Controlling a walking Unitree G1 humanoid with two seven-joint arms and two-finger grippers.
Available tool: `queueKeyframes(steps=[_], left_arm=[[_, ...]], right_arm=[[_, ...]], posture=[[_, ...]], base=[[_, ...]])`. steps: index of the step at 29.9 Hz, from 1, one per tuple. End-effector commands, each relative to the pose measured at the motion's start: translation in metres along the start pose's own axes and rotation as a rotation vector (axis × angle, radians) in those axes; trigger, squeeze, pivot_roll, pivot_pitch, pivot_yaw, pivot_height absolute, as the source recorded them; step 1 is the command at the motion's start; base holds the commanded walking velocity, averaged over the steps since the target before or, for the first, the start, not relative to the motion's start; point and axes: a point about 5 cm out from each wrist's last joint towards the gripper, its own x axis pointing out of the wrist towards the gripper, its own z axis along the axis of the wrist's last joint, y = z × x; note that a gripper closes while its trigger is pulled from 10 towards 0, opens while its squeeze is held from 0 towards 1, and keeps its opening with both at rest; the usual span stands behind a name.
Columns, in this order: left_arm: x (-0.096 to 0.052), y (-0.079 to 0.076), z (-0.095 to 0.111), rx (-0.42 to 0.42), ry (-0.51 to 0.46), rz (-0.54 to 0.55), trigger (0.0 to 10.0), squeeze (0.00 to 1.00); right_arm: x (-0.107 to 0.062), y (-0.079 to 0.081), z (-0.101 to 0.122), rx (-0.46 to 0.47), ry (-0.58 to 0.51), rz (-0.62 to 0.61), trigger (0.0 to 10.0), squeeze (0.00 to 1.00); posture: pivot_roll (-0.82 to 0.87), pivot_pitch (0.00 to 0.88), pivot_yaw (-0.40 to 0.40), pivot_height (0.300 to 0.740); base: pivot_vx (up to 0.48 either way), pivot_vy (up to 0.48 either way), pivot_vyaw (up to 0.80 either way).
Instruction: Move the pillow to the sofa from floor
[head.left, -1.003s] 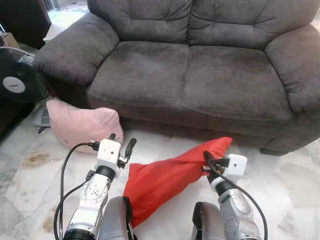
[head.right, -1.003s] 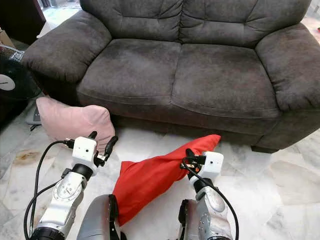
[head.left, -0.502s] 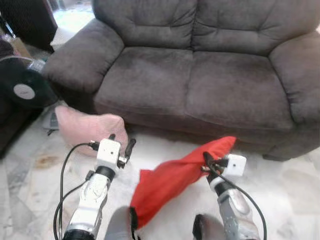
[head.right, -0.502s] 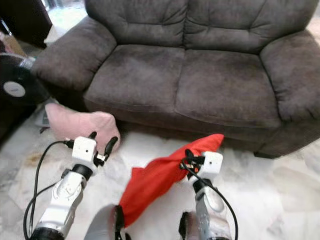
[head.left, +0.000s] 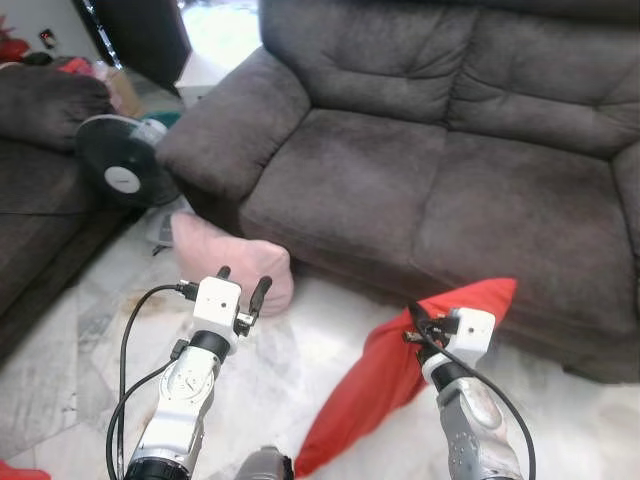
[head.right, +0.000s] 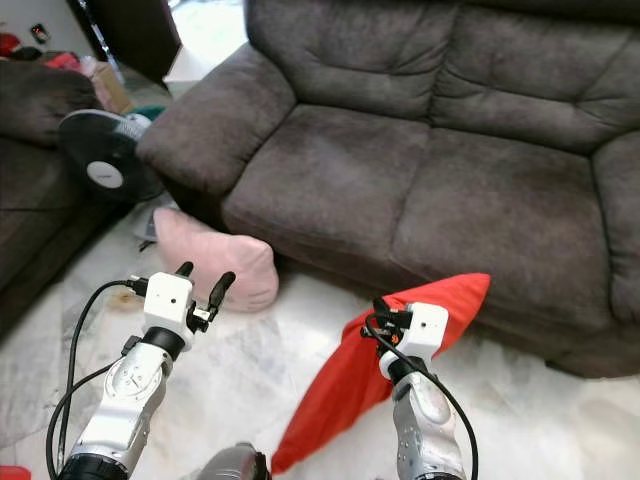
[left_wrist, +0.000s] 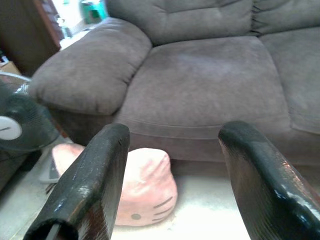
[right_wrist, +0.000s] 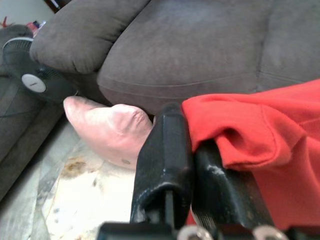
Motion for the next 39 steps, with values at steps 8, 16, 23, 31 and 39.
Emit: queueKeyframes(steps=[8,16,23,31,39], left_arm=[[0.000,0.004,-0.001,0.013,0.007,-0.004,10.0,0.00],[0.001,0.005,-0.001,0.021,0.005,-0.007,10.0,0.00],[0.001,0.006,-0.001,0.025,0.006,-0.007,10.0,0.00],[0.002,0.015,0.001,0.037,0.003,0.008,10.0,0.00],[0.006,0.020,0.007,0.049,-0.008,0.004,10.0,0.00]], right_arm=[[0.010,0.011,0.025,-0.040,-0.127,0.046,10.0,0.00],[0.014,0.014,0.038,-0.057,-0.170,0.058,10.0,0.00],[0.019,0.012,0.049,-0.074,-0.197,0.040,10.0,0.00],[0.021,0.009,0.059,-0.094,-0.227,0.019,10.0,0.00],[0.025,0.017,0.074,-0.222,-0.225,0.157,10.0,0.00]], posture=[[0.12,0.055,0.022,0.740],[0.12,0.053,0.025,0.740],[0.12,0.055,0.029,0.740],[0.13,0.054,0.042,0.740],[0.13,0.053,0.055,0.740]], base=[[0.000,0.000,0.00],[0.000,0.000,0.00],[0.000,0.000,0.00],[0.000,0.000,0.00],[0.000,0.000,0.00]])
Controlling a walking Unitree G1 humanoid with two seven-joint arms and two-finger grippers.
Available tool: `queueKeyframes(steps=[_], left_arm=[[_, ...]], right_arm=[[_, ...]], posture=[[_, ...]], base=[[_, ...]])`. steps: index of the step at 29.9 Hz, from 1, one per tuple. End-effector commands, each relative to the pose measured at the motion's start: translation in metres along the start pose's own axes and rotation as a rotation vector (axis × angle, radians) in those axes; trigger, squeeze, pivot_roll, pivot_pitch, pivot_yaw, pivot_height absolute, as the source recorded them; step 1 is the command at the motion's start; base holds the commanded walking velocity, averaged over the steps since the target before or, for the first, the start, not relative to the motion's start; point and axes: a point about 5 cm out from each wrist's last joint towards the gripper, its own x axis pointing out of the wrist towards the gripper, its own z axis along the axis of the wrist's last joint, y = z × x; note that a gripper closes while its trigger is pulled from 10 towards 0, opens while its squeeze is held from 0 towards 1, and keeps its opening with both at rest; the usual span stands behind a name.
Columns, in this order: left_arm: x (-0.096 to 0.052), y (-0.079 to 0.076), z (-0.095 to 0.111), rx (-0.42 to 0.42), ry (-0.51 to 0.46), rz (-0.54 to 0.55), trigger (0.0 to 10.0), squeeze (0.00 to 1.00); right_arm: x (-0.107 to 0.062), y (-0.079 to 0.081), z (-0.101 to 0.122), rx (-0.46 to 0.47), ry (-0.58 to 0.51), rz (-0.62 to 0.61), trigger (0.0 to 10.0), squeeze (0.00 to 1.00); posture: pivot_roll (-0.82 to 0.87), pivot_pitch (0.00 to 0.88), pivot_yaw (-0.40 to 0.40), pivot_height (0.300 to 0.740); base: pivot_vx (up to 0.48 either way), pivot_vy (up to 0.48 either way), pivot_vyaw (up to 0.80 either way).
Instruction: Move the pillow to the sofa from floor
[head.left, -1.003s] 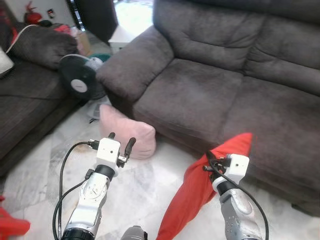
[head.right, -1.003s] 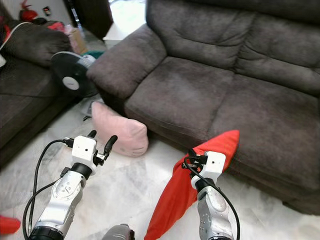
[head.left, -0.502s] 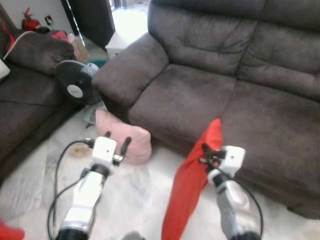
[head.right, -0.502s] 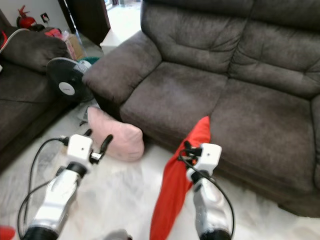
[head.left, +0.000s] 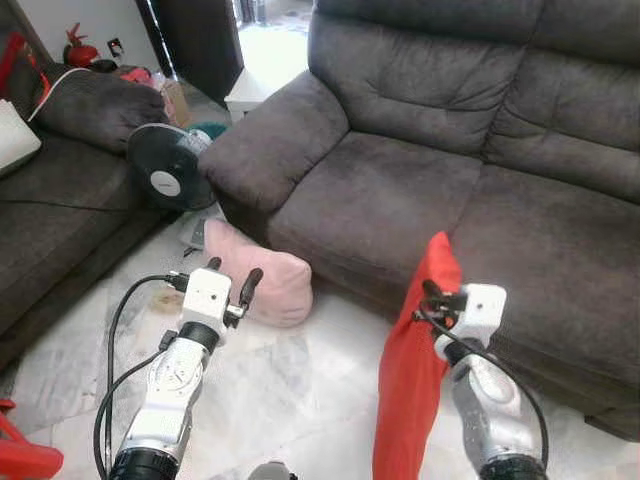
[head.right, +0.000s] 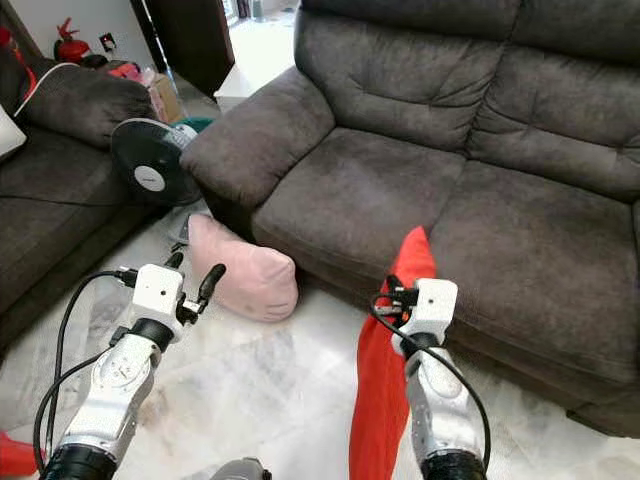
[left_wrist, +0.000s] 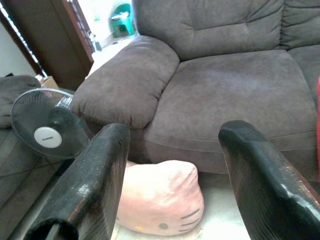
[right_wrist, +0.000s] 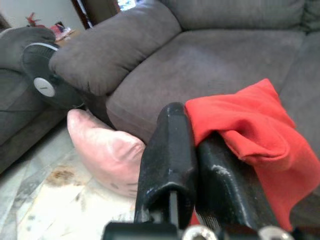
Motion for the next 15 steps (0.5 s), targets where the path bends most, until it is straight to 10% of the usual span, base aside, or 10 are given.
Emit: queueKeyframes(steps=[1,15], left_arm=[[0.002,0.005,0.002,-0.002,0.007,0.002,10.0,0.00],[0.008,0.008,0.003,-0.001,0.003,-0.002,10.0,0.00]], right_arm=[[0.012,0.020,0.041,-0.037,-0.167,0.169,10.0,0.00],[0.000,0.067,0.073,0.071,-0.262,0.671,10.0,0.00]], posture=[[0.13,0.052,0.055,0.740],[0.13,0.035,0.056,0.740]], base=[[0.000,0.000,0.00],[0.000,0.000,0.00]])
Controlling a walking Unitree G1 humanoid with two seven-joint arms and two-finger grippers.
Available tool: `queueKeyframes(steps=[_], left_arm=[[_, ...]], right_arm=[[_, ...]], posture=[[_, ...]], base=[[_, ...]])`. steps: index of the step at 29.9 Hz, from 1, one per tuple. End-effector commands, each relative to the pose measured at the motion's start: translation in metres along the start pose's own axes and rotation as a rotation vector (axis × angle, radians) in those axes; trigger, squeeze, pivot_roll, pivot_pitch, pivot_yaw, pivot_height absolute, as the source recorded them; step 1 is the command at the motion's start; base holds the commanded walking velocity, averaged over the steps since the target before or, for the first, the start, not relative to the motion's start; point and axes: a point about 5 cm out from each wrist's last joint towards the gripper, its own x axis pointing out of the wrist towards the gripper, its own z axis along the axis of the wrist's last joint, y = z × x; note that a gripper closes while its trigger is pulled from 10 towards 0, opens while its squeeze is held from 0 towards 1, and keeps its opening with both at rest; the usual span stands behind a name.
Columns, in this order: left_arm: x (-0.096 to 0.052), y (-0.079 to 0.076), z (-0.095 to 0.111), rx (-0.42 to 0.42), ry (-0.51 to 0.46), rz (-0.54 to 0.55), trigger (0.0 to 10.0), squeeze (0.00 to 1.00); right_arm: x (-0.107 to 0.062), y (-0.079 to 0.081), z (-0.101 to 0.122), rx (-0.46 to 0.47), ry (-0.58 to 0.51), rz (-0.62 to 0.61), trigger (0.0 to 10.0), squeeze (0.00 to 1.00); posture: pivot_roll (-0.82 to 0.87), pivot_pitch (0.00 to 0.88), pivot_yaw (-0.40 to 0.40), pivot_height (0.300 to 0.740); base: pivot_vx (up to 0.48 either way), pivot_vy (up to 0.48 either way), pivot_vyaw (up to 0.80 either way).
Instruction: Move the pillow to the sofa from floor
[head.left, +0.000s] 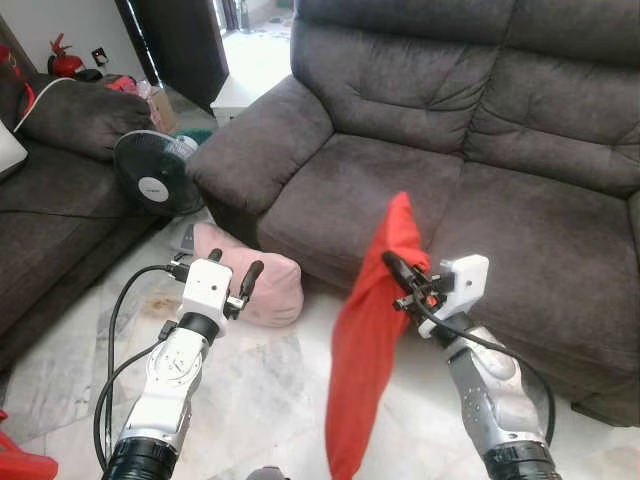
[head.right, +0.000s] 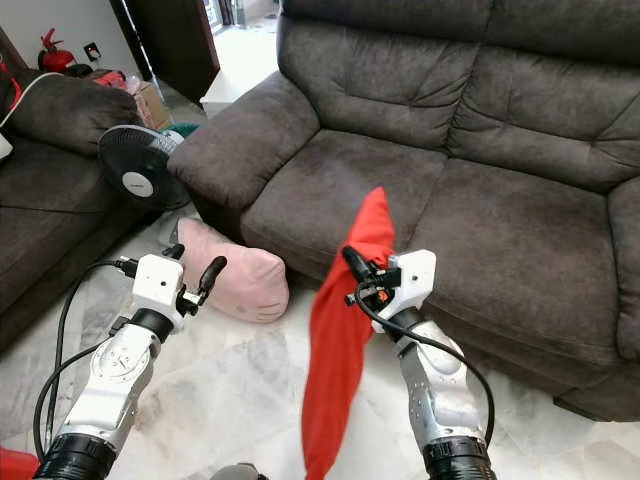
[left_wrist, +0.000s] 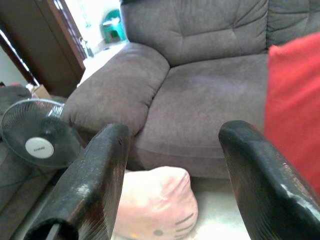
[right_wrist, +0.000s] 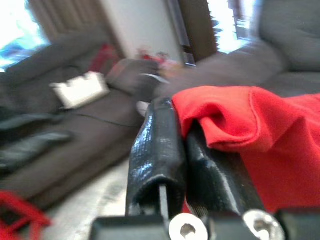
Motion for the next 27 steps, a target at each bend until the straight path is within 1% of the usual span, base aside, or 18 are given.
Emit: queueKeyframes(steps=[1,2,4,5,6,7,8,10,14,15,19,21,22,24,25,27], left_arm=[[0.001,0.006,0.000,-0.007,-0.001,0.012,10.0,0.00],[0.001,0.006,0.000,-0.007,-0.001,0.012,10.0,0.00],[0.001,0.006,0.000,-0.007,-0.001,0.010,10.0,0.00],[0.001,0.006,0.000,-0.007,-0.001,0.010,10.0,0.00],[0.002,0.006,0.000,-0.008,-0.001,0.008,10.0,0.00],[0.002,0.006,0.000,-0.007,-0.001,0.001,10.0,0.00],[0.002,0.006,0.000,-0.007,-0.001,0.001,10.0,0.00],[0.001,0.007,0.000,-0.004,0.000,-0.011,10.0,0.00],[-0.001,0.008,0.001,0.006,0.004,-0.052,10.0,0.00],[-0.003,0.008,0.001,0.008,0.013,-0.084,10.0,0.00],[-0.008,0.009,-0.001,-0.011,0.046,-0.155,10.0,0.00],[-0.012,0.009,-0.004,-0.009,0.078,-0.219,10.0,0.00],[-0.017,0.009,-0.007,-0.016,0.114,-0.284,10.0,0.00],[-0.022,0.009,-0.011,-0.011,0.149,-0.351,10.0,0.00],[-0.027,0.009,-0.014,0.000,0.186,-0.419,10.0,0.00],[-0.031,0.009,-0.016,-0.003,0.208,-0.456,10.0,0.00]], right_arm=[[0.009,0.018,0.026,-0.016,-0.109,0.176,10.0,0.00],[0.009,0.018,0.026,-0.016,-0.109,0.176,10.0,0.00],[0.006,0.021,0.026,0.002,-0.098,0.226,10.0,0.00],[0.006,0.021,0.026,0.002,-0.098,0.226,10.0,0.00],[0.002,0.023,0.024,0.011,-0.071,0.262,10.0,0.00],[-0.002,0.024,0.019,0.008,-0.022,0.294,10.0,0.00],[-0.002,0.024,0.019,0.008,-0.022,0.294,10.0,0.00],[-0.008,0.024,0.014,-0.002,0.030,0.317,10.0,0.00],[-0.015,0.021,0.005,-0.034,0.112,0.317,10.0,0.00],[-0.020,0.020,-0.001,-0.052,0.171,0.323,10.0,0.00],[-0.028,0.015,-0.008,-0.083,0.254,0.320,10.0,0.00],[-0.034,0.012,-0.013,-0.107,0.323,0.326,10.0,0.00],[-0.040,0.009,-0.019,-0.146,0.388,0.333,10.0,0.00],[-0.044,0.007,-0.022,-0.160,0.423,0.333,10.0,0.00],[-0.048,0.005,-0.024,-0.177,0.455,0.325,10.0,0.00],[-0.049,0.003,-0.025,-0.197,0.479,0.319,10.0,0.00]], posture=[[0.12,0.034,0.056,0.740],[0.12,0.034,0.056,0.740],[0.12,0.031,0.055,0.740],[0.12,0.031,0.055,0.740],[0.12,0.030,0.053,0.740],[0.12,0.027,0.053,0.740],[0.12,0.027,0.053,0.740],[0.12,0.026,0.053,0.740],[0.12,0.022,0.055,0.740],[0.12,0.020,0.056,0.740],[0.12,0.017,0.055,0.740],[0.12,0.015,0.056,0.740],[0.12,0.014,0.055,0.740],[0.12,0.014,0.054,0.740],[0.12,0.015,0.054,0.740],[0.12,0.021,0.054,0.740]], base=[[0.000,0.000,0.00],[0.000,0.000,0.00],[0.000,0.000,0.00],[0.000,0.000,0.00],[0.000,0.000,0.00],[0.000,0.000,0.00],[0.000,0.000,0.00],[0.000,0.000,0.00],[0.000,0.000,0.00],[0.000,0.000,0.00],[0.000,0.000,0.00],[0.000,0.000,0.00],[0.000,0.000,0.00],[0.000,0.000,0.00],[0.000,0.000,0.00],[0.000,0.000,0.00]])
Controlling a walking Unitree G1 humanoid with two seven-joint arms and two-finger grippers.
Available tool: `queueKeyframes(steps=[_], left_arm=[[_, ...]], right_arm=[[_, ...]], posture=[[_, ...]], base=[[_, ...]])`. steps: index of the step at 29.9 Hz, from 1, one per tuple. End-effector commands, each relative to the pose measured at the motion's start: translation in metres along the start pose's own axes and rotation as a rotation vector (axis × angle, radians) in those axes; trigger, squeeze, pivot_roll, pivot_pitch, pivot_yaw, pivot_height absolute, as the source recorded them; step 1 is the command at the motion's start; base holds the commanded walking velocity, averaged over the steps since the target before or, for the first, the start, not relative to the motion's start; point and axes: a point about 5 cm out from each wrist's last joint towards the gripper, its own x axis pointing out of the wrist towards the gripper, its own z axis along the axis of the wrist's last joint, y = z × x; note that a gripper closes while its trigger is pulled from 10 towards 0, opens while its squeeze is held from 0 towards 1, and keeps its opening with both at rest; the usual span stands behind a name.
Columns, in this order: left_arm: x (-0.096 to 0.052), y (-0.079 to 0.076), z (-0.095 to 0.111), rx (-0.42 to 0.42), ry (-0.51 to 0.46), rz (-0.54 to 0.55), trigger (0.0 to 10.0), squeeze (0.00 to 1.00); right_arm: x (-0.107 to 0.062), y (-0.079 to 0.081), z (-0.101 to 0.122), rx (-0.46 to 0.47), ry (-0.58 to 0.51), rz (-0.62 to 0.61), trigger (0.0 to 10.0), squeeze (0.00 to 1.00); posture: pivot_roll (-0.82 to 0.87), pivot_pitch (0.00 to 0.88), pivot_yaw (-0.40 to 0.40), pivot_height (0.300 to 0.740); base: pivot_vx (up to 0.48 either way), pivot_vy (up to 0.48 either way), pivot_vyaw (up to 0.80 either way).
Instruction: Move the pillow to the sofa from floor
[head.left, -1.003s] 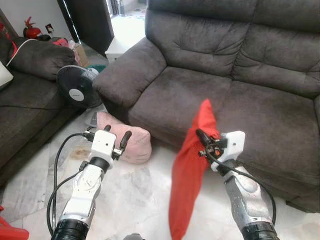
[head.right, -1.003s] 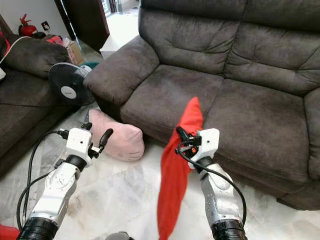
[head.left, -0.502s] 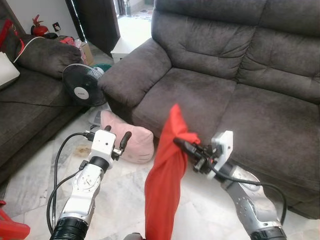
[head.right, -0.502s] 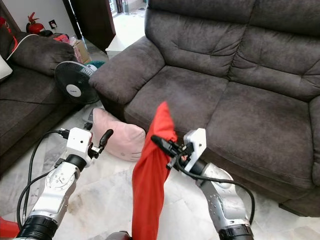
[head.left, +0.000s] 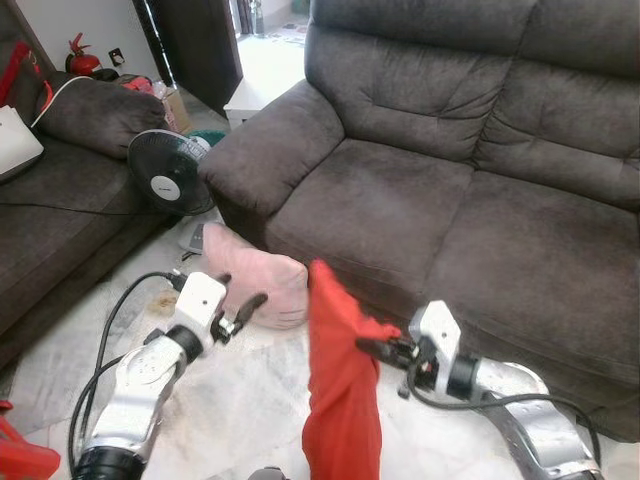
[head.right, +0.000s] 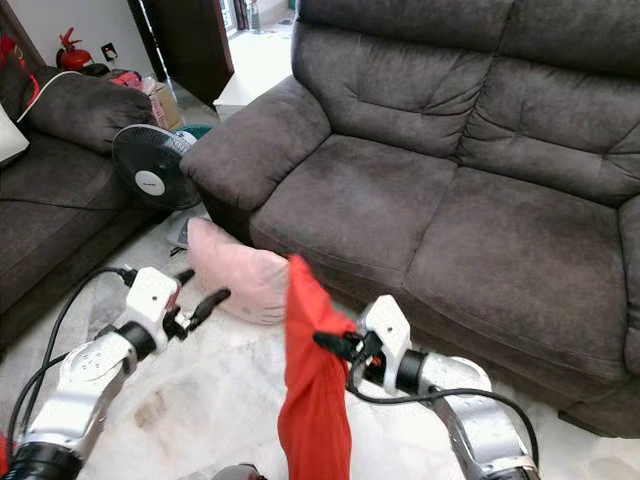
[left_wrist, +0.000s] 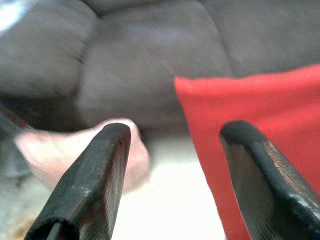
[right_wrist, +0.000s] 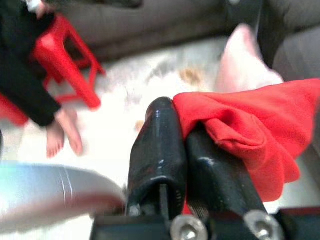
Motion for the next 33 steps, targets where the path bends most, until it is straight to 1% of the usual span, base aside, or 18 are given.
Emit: queueKeyframes(steps=[1,2,6,7,11,13,14,16,17,18,19,20,23,25,29,31,32,33], left_arm=[[-0.006,-0.004,-0.004,0.016,0.063,-0.120,10.0,0.00],[-0.012,-0.005,-0.009,0.034,0.120,-0.190,10.0,0.00],[-0.016,-0.002,-0.012,0.046,0.152,-0.209,10.0,0.00],[-0.016,0.005,-0.009,0.043,0.149,-0.174,10.0,0.00],[-0.011,0.010,-0.002,0.053,0.118,-0.113,10.0,0.00],[-0.005,0.015,0.003,0.071,0.092,-0.022,10.0,0.00],[-0.005,0.015,0.003,0.075,0.088,-0.015,10.0,0.00],[0.000,0.016,0.007,0.044,0.048,0.056,10.0,0.00],[0.000,0.016,0.007,0.044,0.048,0.056,10.0,0.00],[0.003,0.016,0.009,0.038,0.031,0.084,10.0,0.00],[0.005,0.015,0.012,0.033,0.011,0.115,10.0,0.00],[0.011,0.010,0.019,0.000,-0.034,0.141,10.0,0.00],[0.018,0.003,0.026,-0.024,-0.080,0.169,10.0,0.00],[0.022,0.000,0.030,-0.031,-0.098,0.178,10.0,0.00],[0.027,-0.006,0.033,-0.043,-0.119,0.183,10.0,0.00],[0.029,-0.010,0.034,-0.048,-0.124,0.179,10.0,0.00],[0.029,-0.012,0.034,-0.052,-0.127,0.180,10.0,0.00],[0.029,-0.013,0.034,-0.054,-0.127,0.182,10.0,0.00]], right_arm=[[0.002,-0.001,0.017,-0.086,-0.030,0.022,10.0,0.00],[0.000,-0.001,0.014,-0.098,0.000,0.032,10.0,0.00],[-0.002,-0.004,0.014,-0.129,0.020,0.003,10.0,0.00],[-0.001,-0.011,0.016,-0.143,0.015,-0.062,10.0,0.00],[0.004,-0.013,0.026,-0.150,-0.043,-0.106,10.0,0.00],[0.010,-0.029,0.032,-0.188,-0.058,-0.272,10.0,0.00],[0.010,-0.030,0.032,-0.189,-0.055,-0.289,10.0,0.00],[0.015,-0.041,0.034,-0.206,-0.055,-0.407,10.0,0.00],[0.015,-0.041,0.034,-0.206,-0.055,-0.407,10.0,0.00],[0.017,-0.045,0.035,-0.208,-0.054,-0.455,10.0,0.00],[0.019,-0.049,0.034,-0.168,-0.057,-0.504,10.0,0.00],[0.024,-0.056,0.033,-0.114,-0.063,-0.597,10.0,0.00],[0.026,-0.069,0.035,-0.059,-0.073,-0.745,10.0,0.00],[0.027,-0.076,0.036,-0.024,-0.086,-0.806,10.0,0.00],[0.028,-0.086,0.040,-0.050,-0.074,-0.883,10.0,0.00],[0.024,-0.093,0.041,-0.043,-0.068,-0.930,10.0,0.00],[0.018,-0.099,0.039,-0.042,-0.046,-0.974,10.0,0.00],[0.015,-0.102,0.037,-0.047,-0.033,-0.990,10.0,0.00]], posture=[[0.12,0.027,0.052,0.740],[0.12,0.030,0.052,0.740],[0.12,0.036,0.051,0.740],[0.12,0.042,0.048,0.740],[0.12,0.048,0.043,0.740],[0.12,0.050,0.042,0.740],[0.12,0.050,0.042,0.740],[0.11,0.049,0.041,0.740],[0.11,0.049,0.041,0.740],[0.11,0.050,0.040,0.740],[0.11,0.052,0.038,0.740],[0.12,0.049,0.037,0.740],[0.12,0.049,0.035,0.740],[0.12,0.049,0.034,0.740],[0.12,0.048,0.033,0.740],[0.13,0.049,0.031,0.740],[0.13,0.052,0.030,0.740],[0.13,0.052,0.030,0.740]], base=[[0.000,0.000,0.00],[0.000,0.000,0.00],[0.000,0.000,0.00],[0.000,0.000,0.00],[0.000,0.000,0.00],[0.000,0.000,0.00],[0.000,0.000,0.00],[0.000,0.000,0.00],[0.000,0.000,0.00],[0.000,0.000,0.00],[0.000,0.000,0.00],[0.000,0.000,0.00],[0.000,0.000,0.00],[0.000,0.000,0.00],[0.000,0.000,0.00],[0.000,0.000,0.00],[0.000,0.000,0.00],[0.000,0.000,0.00]])
